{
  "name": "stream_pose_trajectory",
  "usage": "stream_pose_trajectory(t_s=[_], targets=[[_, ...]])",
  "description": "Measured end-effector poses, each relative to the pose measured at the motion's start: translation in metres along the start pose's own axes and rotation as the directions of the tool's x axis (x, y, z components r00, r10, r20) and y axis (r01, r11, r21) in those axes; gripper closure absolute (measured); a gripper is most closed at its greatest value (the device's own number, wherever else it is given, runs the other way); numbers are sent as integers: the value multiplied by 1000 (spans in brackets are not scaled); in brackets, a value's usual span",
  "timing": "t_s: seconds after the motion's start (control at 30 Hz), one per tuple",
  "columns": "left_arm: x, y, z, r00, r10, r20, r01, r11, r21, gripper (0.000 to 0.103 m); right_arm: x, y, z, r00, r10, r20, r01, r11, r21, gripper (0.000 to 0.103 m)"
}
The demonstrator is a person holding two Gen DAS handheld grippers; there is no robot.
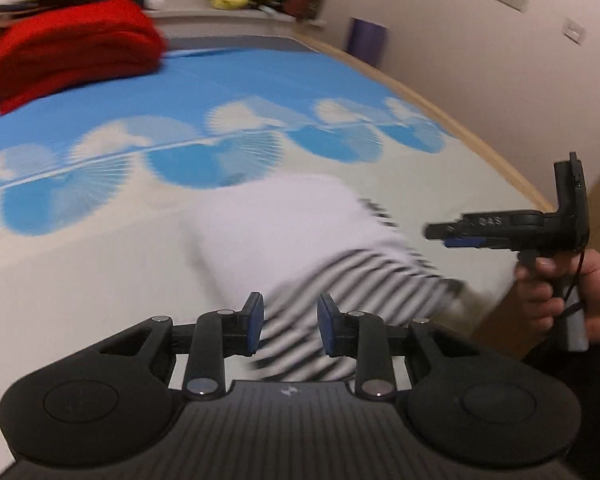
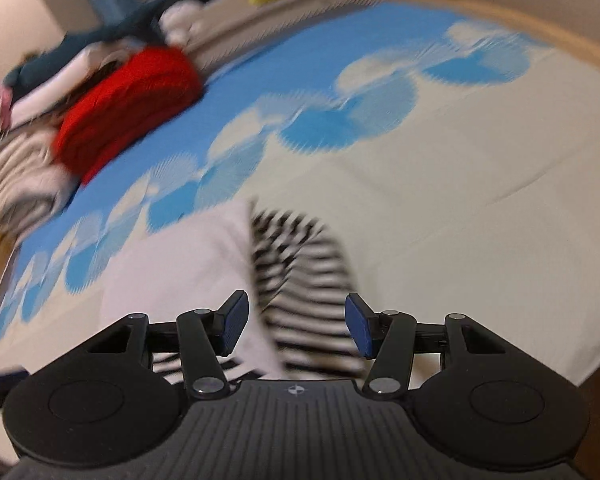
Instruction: Fold small clothes
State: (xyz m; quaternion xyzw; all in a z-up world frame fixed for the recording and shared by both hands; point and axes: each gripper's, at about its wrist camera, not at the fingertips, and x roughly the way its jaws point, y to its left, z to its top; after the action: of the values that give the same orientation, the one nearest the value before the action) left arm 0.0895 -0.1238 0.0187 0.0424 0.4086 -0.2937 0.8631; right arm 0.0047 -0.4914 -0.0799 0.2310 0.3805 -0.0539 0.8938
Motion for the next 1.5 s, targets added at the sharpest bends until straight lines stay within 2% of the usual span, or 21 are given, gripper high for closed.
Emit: stream_pose_trajectory(t_s=[0.17, 0.27, 0.3, 0.33, 0.37, 0.43, 0.53, 0.63, 0.7, 0.8, 0.87, 0.97, 1.03, 1.07, 1.1, 1.17, 1.2, 1.23, 1.37, 1.43, 1.5], targets=[[-13, 47, -34, 998, 25, 58, -16, 987, -159, 70, 36, 16, 4, 996, -15, -89, 11, 999, -46, 46], [-12, 52, -48, 998, 59, -12, -60, 969, -239, 71, 48, 13, 5, 986, 77, -145, -73, 997, 34, 49], [-11, 49, -44, 999, 44, 9, -41, 974, -221, 70, 48, 12, 5, 983, 111, -144, -105, 993, 52, 60], [-10, 43, -40, 999, 32, 24, -27, 979, -201, 69, 45, 12, 4, 982, 131, -135, -125, 991, 54, 84], [-8, 41, -36, 999, 24, 33, -18, 983, -184, 68, 42, 13, 4, 982, 147, -121, -142, 989, 47, 97], [0, 39, -32, 999, 17, 27, -12, 983, -185, 68, 27, 10, 5, 981, 183, -57, -180, 982, 53, 100], [8, 39, -30, 1000, -20, 23, 24, 976, -218, 68, -6, -7, 7, 968, 231, 100, -241, 965, 104, 100], [17, 22, -29, 996, -88, 33, 92, 980, -177, 68, -15, -24, 4, 985, 134, 112, -148, 980, 134, 101], [26, 7, -31, 992, -127, 11, 128, 983, -129, 62, -5, -34, 0, 997, 70, 31, -74, 986, 150, 101], [41, -16, -34, 987, -162, -21, 160, 985, -68, 62, 21, -28, -10, 994, -8, -113, 14, 998, 54, 100], [50, -25, -35, 985, -170, -32, 169, 985, -41, 62, 24, -18, -10, 994, -38, -101, 36, 999, -22, 100], [69, -29, -42, 984, -160, -84, 157, 987, -42, 61, 25, -11, -7, 994, -58, -88, 56, 998, -26, 100], [88, -29, -50, 981, -96, -166, 95, 995, -14, 61, 27, -8, -8, 993, -83, -89, 78, 996, -50, 98], [98, -29, -54, 978, -33, -208, 38, 999, 17, 60, 27, -7, -9, 990, -106, -89, 100, 993, -68, 98], [104, -27, -59, 971, -7, -238, 14, 1000, 24, 55, 26, -6, -10, 987, -133, -87, 126, 989, -84, 96], [108, -18, -59, 965, -29, -259, 19, 999, -39, 55, 23, -9, -11, 983, -164, -80, 157, 984, -90, 85], [107, -16, -57, 965, -41, -258, 27, 998, -60, 55, 18, -10, -10, 984, -165, -61, 160, 984, -80, 75], [105, -14, -54, 967, -48, -251, 33, 997, -66, 55, 12, -10, -8, 988, -153, -31, 151, 986, -70, 66], [88, -3, -40, 964, -130, -232, 96, 984, -150, 51, -8, -11, -5, 998, -50, 44, 53, 997, -59, 50], [75, 6, -28, 962, -178, -206, 133, 968, -213, 42, -1, -10, -8, 1000, -18, -12, 17, 997, -77, 41], [69, 18, -13, 968, -182, -172, 135, 958, -252, 30, 14, -9, -14, 993, -27, -113, 16, 994, -105, 39]])
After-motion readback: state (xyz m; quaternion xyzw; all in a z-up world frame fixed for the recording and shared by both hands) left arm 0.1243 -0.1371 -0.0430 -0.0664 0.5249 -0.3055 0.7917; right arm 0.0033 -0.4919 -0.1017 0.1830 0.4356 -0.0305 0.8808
